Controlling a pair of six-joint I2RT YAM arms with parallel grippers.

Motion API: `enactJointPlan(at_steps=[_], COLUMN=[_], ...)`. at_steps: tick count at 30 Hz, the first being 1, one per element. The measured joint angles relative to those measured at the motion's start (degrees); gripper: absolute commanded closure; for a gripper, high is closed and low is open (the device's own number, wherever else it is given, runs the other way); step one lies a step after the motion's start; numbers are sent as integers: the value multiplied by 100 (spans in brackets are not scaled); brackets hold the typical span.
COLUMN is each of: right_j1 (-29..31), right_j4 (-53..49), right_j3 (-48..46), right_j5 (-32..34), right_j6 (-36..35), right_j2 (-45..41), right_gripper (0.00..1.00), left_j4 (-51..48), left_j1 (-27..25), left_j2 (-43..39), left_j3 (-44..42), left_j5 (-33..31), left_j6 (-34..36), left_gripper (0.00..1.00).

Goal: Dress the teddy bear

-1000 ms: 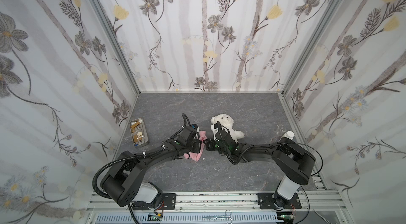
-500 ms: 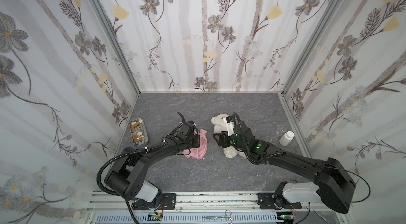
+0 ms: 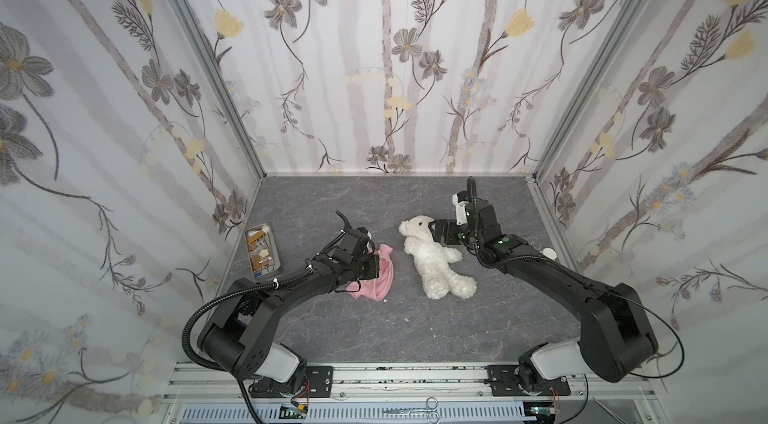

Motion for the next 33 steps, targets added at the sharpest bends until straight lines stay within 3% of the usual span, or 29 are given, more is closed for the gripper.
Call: enactJointPlan(at_steps=[11,17,25,33], right_j1=[280,313,374,315], right_j4=[-149,-155,-396,-435], right_j3=[1318,1537,1556,1403], right_j5=[114,463,623,280], right_j6=[-146,-39,-107,-37], right_j2=[1915,2581,2317,2081], right_gripper=[0,0,0,0], left_j4=[-2,-2,-4,-4], left_j1=[22,37,66,96], left_j2=[0,0,0,-11], left_j3=[24,24,24,24], left_j5=[37,35,37,39], left_j6=[101,173,212,319], left_gripper=[100,100,100,100])
